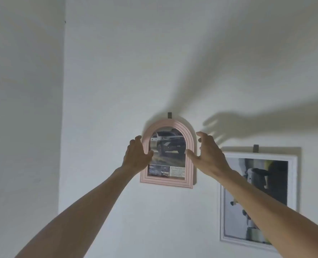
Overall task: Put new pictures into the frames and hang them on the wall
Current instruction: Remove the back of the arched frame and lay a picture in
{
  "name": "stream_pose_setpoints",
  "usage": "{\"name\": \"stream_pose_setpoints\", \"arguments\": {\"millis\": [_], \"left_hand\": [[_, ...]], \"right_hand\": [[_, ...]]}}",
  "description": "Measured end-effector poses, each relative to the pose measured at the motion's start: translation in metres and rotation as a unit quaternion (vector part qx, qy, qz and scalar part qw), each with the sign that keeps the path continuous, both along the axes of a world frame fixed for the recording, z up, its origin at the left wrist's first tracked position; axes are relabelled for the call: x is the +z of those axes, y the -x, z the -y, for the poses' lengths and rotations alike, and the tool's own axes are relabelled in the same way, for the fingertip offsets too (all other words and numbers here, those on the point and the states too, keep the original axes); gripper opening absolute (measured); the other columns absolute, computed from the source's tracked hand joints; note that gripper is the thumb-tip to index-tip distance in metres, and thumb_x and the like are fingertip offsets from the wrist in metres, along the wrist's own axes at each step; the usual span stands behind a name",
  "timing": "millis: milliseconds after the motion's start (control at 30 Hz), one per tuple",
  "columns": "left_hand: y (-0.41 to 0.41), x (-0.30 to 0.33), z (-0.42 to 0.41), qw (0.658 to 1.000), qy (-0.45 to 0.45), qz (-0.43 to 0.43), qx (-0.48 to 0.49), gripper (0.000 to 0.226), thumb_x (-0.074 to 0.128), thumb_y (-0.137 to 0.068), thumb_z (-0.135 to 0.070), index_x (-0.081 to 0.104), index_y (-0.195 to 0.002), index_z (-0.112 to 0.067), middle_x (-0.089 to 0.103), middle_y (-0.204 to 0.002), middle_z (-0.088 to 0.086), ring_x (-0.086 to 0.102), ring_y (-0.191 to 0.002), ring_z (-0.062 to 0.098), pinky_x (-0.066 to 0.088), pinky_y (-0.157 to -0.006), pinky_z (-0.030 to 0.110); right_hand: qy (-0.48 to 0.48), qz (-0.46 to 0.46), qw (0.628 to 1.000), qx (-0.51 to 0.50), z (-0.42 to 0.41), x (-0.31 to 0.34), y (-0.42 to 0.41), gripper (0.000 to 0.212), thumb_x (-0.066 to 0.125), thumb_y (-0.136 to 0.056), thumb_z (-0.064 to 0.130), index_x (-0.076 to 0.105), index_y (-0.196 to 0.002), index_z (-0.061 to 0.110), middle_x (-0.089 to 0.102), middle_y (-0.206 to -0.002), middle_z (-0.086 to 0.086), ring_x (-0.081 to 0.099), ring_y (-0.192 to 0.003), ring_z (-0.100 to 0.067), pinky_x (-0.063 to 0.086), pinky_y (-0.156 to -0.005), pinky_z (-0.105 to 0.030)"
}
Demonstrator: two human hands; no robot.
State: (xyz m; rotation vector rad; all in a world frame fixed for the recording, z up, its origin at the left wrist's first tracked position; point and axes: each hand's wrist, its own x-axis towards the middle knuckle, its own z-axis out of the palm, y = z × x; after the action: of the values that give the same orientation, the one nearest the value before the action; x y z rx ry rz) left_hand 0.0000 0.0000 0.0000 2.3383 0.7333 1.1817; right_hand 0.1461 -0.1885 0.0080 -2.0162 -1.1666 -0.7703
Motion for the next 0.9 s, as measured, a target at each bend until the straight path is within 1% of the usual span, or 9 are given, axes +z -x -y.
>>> {"name": "stream_pose_setpoints", "arguments": {"millis": [67, 200, 267, 400, 533, 600, 667, 800, 900], "left_hand": [[-0.006, -0.001, -0.007, 1.0, 0.006, -0.004, -0.002, 0.072, 0.06, -0.091, -0.032, 0.021, -0.149, -0.013, 0.036, -0.146, 0.012, 0.04, -0.133, 0.03, 0.035, -0.106, 0.041], [-0.018, -0.006, -0.025, 0.999, 0.026, -0.006, -0.02, 0.072, 0.064, -0.089, -0.032, 0.026, -0.147, -0.013, 0.043, -0.142, 0.012, 0.046, -0.128, 0.03, 0.04, -0.106, 0.043], [-0.022, -0.007, -0.033, 0.999, 0.03, 0.013, -0.029, 0.069, 0.065, -0.089, -0.03, 0.03, -0.145, -0.015, 0.047, -0.139, 0.01, 0.048, -0.125, 0.029, 0.041, -0.105, 0.044], [-0.022, -0.01, -0.045, 0.998, 0.015, 0.042, -0.041, 0.06, 0.066, -0.088, -0.025, 0.038, -0.141, -0.019, 0.057, -0.13, 0.007, 0.054, -0.119, 0.028, 0.044, -0.101, 0.047], [-0.014, -0.002, -0.054, 0.995, 0.002, 0.075, -0.065, 0.054, 0.068, -0.086, -0.024, 0.044, -0.134, -0.024, 0.062, -0.114, 0.002, 0.058, -0.105, 0.025, 0.048, -0.093, 0.045], [-0.01, 0.002, -0.056, 0.993, -0.009, 0.083, -0.079, 0.053, 0.069, -0.086, -0.026, 0.046, -0.133, -0.025, 0.062, -0.111, 0.0, 0.059, -0.1, 0.022, 0.049, -0.091, 0.044], [-0.005, 0.005, -0.058, 0.992, -0.014, 0.083, -0.093, 0.054, 0.07, -0.085, -0.027, 0.046, -0.134, -0.025, 0.062, -0.111, 0.0, 0.06, -0.099, 0.021, 0.049, -0.091, 0.042], [0.002, -0.001, -0.059, 0.987, -0.01, 0.085, -0.134, 0.057, 0.075, -0.081, -0.03, 0.05, -0.132, -0.027, 0.064, -0.103, -0.004, 0.063, -0.094, 0.018, 0.052, -0.088, 0.038], [0.008, -0.016, -0.057, 0.981, 0.021, 0.075, -0.175, 0.056, 0.079, -0.078, -0.03, 0.054, -0.128, -0.027, 0.065, -0.096, -0.006, 0.065, -0.089, 0.016, 0.052, -0.084, 0.034]], "right_hand": [[-0.016, 0.005, 1.0, -0.017, -0.007, 0.0, -0.002, 0.063, 0.062, -0.091, 0.044, 0.032, -0.139, 0.016, 0.045, -0.131, -0.006, 0.057, -0.11, -0.03, 0.044, -0.077, -0.035], [-0.032, 0.0, 0.999, -0.016, -0.025, -0.011, -0.011, 0.066, 0.066, -0.089, 0.04, 0.033, -0.142, 0.018, 0.045, -0.128, -0.005, 0.058, -0.108, -0.027, 0.048, -0.074, -0.037], [-0.046, 0.0, 0.999, -0.018, -0.035, -0.015, -0.013, 0.066, 0.068, -0.089, 0.036, 0.033, -0.143, 0.018, 0.043, -0.127, -0.006, 0.059, -0.102, -0.027, 0.046, -0.069, -0.034], [-0.098, -0.044, 0.994, -0.012, -0.051, -0.016, -0.015, 0.054, 0.071, -0.087, 0.02, 0.044, -0.133, 0.014, 0.05, -0.12, -0.009, 0.05, -0.108, -0.021, 0.041, -0.074, -0.027], [-0.129, -0.074, 0.989, -0.014, -0.056, -0.007, -0.021, 0.035, 0.069, -0.086, 0.018, 0.054, -0.117, 0.014, 0.057, -0.107, -0.009, 0.048, -0.084, -0.006, 0.036, -0.064, -0.015], [-0.136, -0.08, 0.987, -0.011, -0.054, -0.004, -0.017, 0.037, 0.068, -0.086, 0.018, 0.053, -0.12, 0.018, 0.057, -0.106, -0.008, 0.049, -0.085, -0.007, 0.039, -0.069, -0.021], [-0.141, -0.081, 0.987, -0.011, -0.053, -0.003, -0.012, 0.04, 0.069, -0.086, 0.017, 0.052, -0.122, 0.019, 0.057, -0.107, -0.008, 0.053, -0.093, -0.015, 0.04, -0.075, -0.026], [-0.137, -0.091, 0.986, -0.022, -0.045, -0.012, -0.002, 0.041, 0.067, -0.088, 0.018, 0.05, -0.126, 0.019, 0.059, -0.105, -0.005, 0.056, -0.099, -0.021, 0.041, -0.079, -0.027], [-0.13, -0.118, 0.984, -0.032, -0.034, -0.029, 0.008, 0.043, 0.068, -0.088, 0.018, 0.05, -0.127, 0.016, 0.06, -0.108, -0.004, 0.057, -0.101, -0.02, 0.042, -0.084, -0.028]]}}
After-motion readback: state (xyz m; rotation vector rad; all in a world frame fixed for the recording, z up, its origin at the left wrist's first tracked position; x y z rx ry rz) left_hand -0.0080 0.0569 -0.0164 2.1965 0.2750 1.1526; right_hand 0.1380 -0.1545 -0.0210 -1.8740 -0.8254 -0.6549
